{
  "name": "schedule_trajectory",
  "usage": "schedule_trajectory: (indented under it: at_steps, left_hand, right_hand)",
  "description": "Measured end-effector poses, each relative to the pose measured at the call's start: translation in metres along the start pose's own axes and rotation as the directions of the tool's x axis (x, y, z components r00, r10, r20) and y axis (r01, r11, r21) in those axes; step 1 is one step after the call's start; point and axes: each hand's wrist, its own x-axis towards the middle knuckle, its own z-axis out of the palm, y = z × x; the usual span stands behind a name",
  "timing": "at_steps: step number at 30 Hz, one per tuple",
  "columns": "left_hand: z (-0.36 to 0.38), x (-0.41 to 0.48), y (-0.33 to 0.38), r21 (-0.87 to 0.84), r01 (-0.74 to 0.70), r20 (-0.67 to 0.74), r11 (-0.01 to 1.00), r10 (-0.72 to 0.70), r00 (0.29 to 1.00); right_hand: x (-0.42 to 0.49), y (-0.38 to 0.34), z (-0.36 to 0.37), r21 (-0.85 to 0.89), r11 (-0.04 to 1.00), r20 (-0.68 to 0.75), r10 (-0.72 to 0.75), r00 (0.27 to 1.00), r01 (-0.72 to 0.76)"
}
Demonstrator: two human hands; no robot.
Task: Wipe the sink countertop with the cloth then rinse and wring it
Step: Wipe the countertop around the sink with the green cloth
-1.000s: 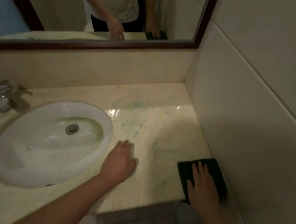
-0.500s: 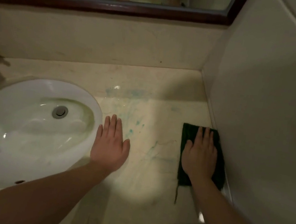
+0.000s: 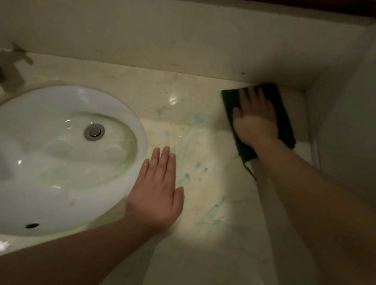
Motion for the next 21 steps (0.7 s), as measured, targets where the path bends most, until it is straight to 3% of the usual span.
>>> schedule_trajectory:
  at_steps: [3, 6, 10, 13, 18, 21]
  left_hand:
    - [-0.001, 0.001, 0.001, 0.0, 0.004, -0.006, 1.0, -0.004, 1.0]
    - [-0.004, -0.001, 0.002, -0.017, 0.008, -0.001, 1.0, -0.008, 1.0]
    - [-0.008, -0.003, 0.001, -0.007, 0.003, 0.018, 1.0, -0.003, 1.0]
    - [-0.008, -0.003, 0.001, -0.027, -0.001, 0.024, 1.0, 0.002, 1.0]
    - [-0.004, -0.004, 0.0, -0.037, 0.0, -0.002, 0.999, 0.0, 1.0]
    - [-0.002, -0.003, 0.0, -0.023, -0.001, -0.008, 1.0, 0.001, 1.0]
  right_hand:
    - [-0.046, -0.041, 0.015, -0.034, 0.97, 0.035, -0.241, 0.97, 0.242]
    - [-0.121, -0.054, 0.029, -0.031, 0.962, 0.055, -0.269, 0.961, 0.271]
    - [-0.259, -0.041, 0.046, 0.008, 0.995, 0.052, -0.099, 0.994, 0.098]
    - [-0.321, -0.009, 0.049, 0.011, 0.986, 0.05, 0.163, 0.985, -0.164]
    - [-0.244, 0.022, 0.035, 0.061, 0.901, -0.042, 0.432, 0.901, -0.429]
    - [-0.181, -0.018, 0.035, 0.095, 0.909, -0.075, 0.413, 0.908, -0.405]
